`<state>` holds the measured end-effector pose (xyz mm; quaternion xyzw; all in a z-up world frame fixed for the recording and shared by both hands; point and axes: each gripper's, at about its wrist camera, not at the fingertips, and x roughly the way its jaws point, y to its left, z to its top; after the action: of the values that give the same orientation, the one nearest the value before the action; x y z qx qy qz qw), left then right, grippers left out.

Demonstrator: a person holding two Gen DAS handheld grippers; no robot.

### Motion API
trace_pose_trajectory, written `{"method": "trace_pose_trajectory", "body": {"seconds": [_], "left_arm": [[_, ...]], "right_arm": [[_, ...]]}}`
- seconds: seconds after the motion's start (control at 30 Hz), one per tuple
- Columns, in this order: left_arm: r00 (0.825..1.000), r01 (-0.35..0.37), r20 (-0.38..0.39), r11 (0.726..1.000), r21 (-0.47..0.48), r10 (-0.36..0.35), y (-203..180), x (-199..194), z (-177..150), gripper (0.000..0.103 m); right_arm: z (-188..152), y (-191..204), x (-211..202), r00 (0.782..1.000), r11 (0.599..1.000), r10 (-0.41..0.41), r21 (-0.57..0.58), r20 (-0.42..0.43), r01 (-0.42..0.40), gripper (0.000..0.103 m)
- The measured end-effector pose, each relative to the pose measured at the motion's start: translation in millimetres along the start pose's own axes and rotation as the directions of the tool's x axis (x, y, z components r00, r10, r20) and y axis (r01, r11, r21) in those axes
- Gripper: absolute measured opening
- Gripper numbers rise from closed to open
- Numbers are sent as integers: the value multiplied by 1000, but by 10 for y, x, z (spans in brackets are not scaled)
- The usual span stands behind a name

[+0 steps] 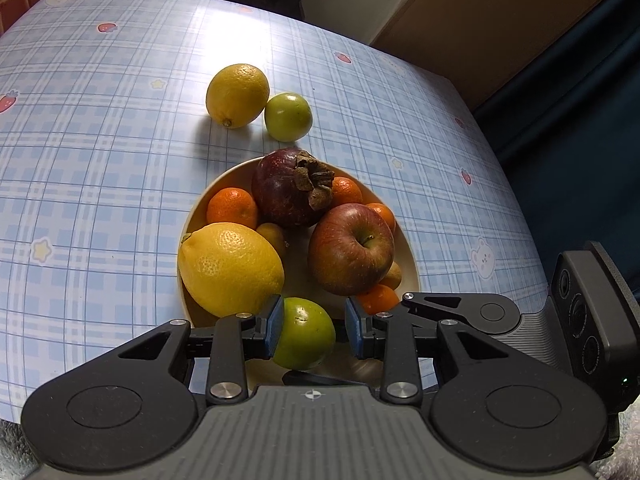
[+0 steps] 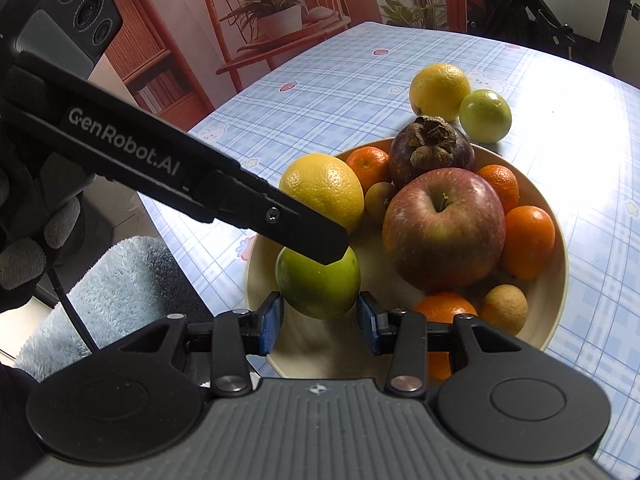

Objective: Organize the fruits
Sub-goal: 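Carry the green lime onto the white plate and open the right gripper, then reach the left gripper to the yellow lemon and close around it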

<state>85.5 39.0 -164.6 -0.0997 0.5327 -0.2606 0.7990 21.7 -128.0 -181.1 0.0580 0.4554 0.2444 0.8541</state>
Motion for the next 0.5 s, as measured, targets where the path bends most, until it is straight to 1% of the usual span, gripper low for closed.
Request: {"method": "trace_pose_trajectory", "body": {"seconds": [0.17, 0.27, 0.37, 0.5], "left_arm": [[999, 0, 43, 1000, 6, 0, -55, -112, 65, 34], [996, -15, 88, 1000, 24, 13, -109, -238, 127, 35], [989, -35, 147, 998, 42, 28, -165, -378, 184, 35], [973, -72, 222, 996, 59, 57, -238, -532, 309, 35]], "right_arm": [[27, 7, -105, 1000, 1000, -3, 6, 17, 3, 45], [49, 25, -223, 999, 1000, -2, 3, 43, 2, 45], [80, 26, -363, 997, 1000, -4, 3, 80, 4, 45], [155, -22, -572, 990, 1000, -30, 2, 140, 30, 45]]}}
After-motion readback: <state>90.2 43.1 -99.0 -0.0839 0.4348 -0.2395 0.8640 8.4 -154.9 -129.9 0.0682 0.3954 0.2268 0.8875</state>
